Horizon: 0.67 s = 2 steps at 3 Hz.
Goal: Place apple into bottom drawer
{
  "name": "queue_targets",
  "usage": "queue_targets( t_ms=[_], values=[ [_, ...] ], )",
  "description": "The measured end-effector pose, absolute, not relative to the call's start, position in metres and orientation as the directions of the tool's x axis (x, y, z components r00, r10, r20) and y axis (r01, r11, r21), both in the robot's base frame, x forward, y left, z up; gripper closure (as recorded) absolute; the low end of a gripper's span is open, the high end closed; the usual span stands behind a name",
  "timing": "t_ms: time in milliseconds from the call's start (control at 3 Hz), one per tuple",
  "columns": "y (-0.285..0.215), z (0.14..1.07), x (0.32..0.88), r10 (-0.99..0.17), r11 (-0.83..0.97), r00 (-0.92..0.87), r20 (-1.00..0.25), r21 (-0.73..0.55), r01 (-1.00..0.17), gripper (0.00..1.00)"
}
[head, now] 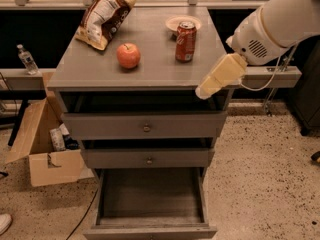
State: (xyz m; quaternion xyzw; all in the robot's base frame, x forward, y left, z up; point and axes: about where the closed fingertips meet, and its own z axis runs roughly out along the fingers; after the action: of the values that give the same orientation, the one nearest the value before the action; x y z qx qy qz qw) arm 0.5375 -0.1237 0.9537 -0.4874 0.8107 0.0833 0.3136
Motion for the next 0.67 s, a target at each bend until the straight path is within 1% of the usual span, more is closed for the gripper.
queue_targets(
  t_ms=[667],
  values=[
    [-0.045, 0.930, 0.609, -0.655, 0.593, -0.371, -0.658, -0.143, -0.793, 0.00]
  ],
)
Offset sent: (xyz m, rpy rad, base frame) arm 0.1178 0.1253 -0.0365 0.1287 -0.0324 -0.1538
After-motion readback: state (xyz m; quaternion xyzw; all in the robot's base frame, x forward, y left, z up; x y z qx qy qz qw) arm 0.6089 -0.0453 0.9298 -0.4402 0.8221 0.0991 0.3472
